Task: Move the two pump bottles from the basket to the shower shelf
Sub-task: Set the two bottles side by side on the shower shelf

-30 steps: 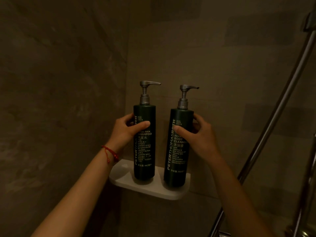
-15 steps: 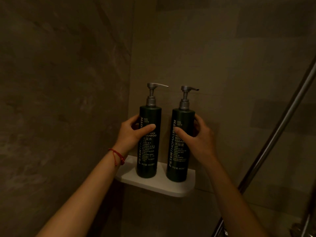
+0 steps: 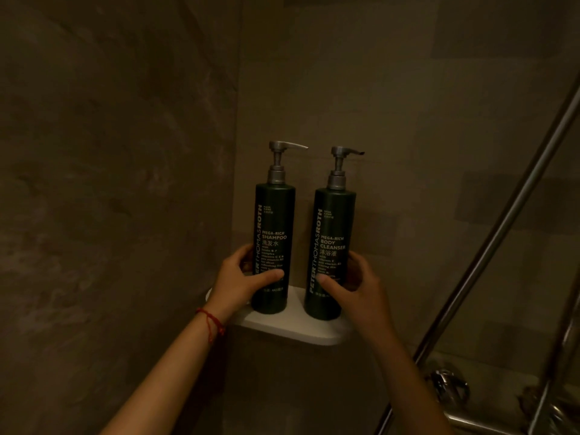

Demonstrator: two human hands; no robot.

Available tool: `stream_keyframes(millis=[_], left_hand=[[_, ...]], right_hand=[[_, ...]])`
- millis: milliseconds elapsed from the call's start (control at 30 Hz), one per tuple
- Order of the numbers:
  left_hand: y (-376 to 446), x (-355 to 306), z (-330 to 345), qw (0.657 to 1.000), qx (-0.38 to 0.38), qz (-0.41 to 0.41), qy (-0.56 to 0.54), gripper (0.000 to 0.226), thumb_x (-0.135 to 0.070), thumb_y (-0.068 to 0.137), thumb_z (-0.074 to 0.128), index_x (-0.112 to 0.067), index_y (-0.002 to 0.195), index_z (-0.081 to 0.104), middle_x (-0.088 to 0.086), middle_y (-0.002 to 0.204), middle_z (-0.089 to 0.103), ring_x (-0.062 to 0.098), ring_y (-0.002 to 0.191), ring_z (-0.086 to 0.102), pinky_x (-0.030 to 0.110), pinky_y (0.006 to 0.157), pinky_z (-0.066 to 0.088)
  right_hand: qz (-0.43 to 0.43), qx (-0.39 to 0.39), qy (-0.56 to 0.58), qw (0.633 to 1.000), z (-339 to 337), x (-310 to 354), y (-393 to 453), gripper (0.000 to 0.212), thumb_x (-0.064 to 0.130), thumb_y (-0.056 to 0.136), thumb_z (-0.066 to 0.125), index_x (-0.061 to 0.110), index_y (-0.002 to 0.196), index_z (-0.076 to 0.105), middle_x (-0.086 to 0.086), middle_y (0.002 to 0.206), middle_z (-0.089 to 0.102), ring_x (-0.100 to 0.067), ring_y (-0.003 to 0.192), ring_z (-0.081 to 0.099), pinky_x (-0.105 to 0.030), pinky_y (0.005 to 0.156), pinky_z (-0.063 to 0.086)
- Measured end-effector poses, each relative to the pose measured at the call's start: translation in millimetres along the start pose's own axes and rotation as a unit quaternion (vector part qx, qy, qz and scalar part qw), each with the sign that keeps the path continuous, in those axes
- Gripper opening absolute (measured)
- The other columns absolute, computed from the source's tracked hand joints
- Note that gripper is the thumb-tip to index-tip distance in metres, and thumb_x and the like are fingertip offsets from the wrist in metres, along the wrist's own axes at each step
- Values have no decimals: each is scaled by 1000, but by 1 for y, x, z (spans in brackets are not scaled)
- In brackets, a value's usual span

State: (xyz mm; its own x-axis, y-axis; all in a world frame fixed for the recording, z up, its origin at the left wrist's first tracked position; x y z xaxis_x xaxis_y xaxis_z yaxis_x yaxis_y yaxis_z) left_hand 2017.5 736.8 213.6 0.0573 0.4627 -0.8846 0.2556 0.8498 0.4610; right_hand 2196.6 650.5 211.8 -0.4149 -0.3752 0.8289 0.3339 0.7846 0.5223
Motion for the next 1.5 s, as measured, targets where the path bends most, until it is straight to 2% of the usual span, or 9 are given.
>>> stream_keyframes(millis=[133,400,667,800,933,1033,1267,1400,1500], left_hand=[[0,3,-1,1000,-13,-6,-2,59,-7,67,72,-10,120,46,-16,93,52,8,93,51,13,69,40],[7,6,-6,998,-13,-27,-46,61,0,71,67,-5,126,42,1,109,51,9,96,49,14,63,43],[3,9,-9,998,-17,-25,-56,60,0,71,66,-6,126,42,-2,108,51,11,100,49,15,68,42],[3,11,-11,998,-18,-27,-60,61,-1,70,67,-6,126,43,0,109,51,15,105,48,23,80,43],[2,9,-10,998,-14,-25,-62,61,0,71,66,-5,127,41,0,110,49,14,104,47,17,72,43],[3,10,-9,997,-12,-23,-66,59,0,72,65,-5,126,42,1,111,49,15,105,47,20,78,43],[3,10,-9,997,-15,-23,-66,60,-2,72,66,-6,127,41,1,111,49,13,104,47,20,76,42],[2,9,-9,998,-19,-16,-63,59,-1,72,65,-5,126,42,1,110,49,14,104,47,15,69,42],[2,10,-10,998,-17,-13,-59,59,-1,72,65,-5,126,42,1,110,49,14,105,47,18,75,42]], right_hand=[[-1,-9,-8,1000,2,-1,-4,67,19,72,73,21,131,41,8,115,54,-3,99,53,-11,72,44],[-4,-44,-34,998,9,-1,-13,68,27,70,74,26,129,41,7,119,57,-4,97,53,-18,78,44],[1,-45,-34,998,9,-4,-12,67,25,71,73,23,130,41,0,126,57,-5,98,52,-15,76,43],[-2,-51,-34,998,9,-5,-12,66,25,72,73,24,130,41,0,126,57,-5,97,52,-14,75,42],[-6,-56,-37,998,10,-6,-12,67,26,72,72,24,132,40,0,126,56,-4,98,51,-15,77,42],[-8,-52,-36,998,12,-6,-13,67,26,73,72,25,132,39,1,126,56,-2,96,51,-12,75,41],[-7,-43,-36,998,13,-8,-13,66,28,74,70,25,132,39,2,126,56,5,91,50,-12,73,42],[-5,-42,-35,998,13,-7,-13,66,27,75,69,24,133,38,0,127,56,-1,97,52,-13,75,42],[-4,-42,-33,999,13,-7,-13,65,27,75,69,25,133,39,1,125,56,6,89,50,-11,74,41]])
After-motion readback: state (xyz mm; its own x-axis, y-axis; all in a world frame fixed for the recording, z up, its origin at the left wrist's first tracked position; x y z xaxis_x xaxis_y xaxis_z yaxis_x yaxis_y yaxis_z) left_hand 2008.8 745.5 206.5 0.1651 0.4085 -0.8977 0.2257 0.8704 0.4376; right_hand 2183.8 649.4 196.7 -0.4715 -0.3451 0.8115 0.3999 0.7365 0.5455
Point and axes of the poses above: each hand's wrist, its own y-axis towards the middle knuckle, its own z-axis out of the palm, x = y × z, the point moved 5 cm from there along y, towards the middle knuckle
